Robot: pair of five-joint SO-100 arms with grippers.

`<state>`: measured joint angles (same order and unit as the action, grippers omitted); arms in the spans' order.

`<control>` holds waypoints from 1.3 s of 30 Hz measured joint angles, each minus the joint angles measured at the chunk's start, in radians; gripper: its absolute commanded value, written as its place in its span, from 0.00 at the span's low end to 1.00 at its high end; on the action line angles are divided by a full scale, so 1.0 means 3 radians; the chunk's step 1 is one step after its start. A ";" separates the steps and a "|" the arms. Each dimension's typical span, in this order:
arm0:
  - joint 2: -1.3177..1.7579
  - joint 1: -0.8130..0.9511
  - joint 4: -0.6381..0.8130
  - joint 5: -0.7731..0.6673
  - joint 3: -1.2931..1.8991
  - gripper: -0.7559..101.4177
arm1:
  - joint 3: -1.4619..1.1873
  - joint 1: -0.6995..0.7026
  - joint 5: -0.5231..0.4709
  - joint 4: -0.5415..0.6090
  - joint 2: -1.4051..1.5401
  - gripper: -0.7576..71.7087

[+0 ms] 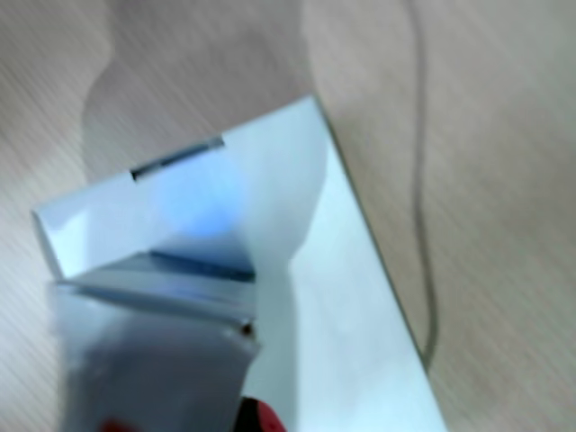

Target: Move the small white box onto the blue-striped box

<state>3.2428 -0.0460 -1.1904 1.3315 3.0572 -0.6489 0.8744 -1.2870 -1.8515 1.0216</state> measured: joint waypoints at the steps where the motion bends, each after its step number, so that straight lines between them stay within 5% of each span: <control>1: 0.0000 0.0036 0.0000 -0.0056 -0.0031 0.14 | 0.0051 -0.0020 0.0000 0.0000 0.0000 0.66; 12: -0.0378 0.1309 -0.0527 -0.1554 -0.2112 0.33 | 0.0026 -0.0772 0.0026 0.0000 0.0823 0.68; 21: -0.2572 0.2771 -0.0915 -0.2894 -0.3932 0.39 | -0.3298 -0.1866 -0.0701 0.0864 0.3405 0.68; 30: -0.4571 0.2991 -0.0926 -0.2955 -0.4980 0.38 | -0.5573 -0.3119 -0.1728 0.1529 0.5267 0.68; 36: -0.5584 0.2955 -0.1028 -0.2955 -0.5921 0.37 | -0.6964 -0.3416 -0.1831 0.1544 0.6468 0.67; 39: -0.6146 0.2955 -0.1181 -0.2955 -0.6509 0.36 | -0.7271 -0.3416 -0.1565 0.1468 0.6959 0.67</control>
<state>1.3990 0.8406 -1.5447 0.4449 1.1045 -2.8302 -0.1503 -1.7564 -1.4113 3.1094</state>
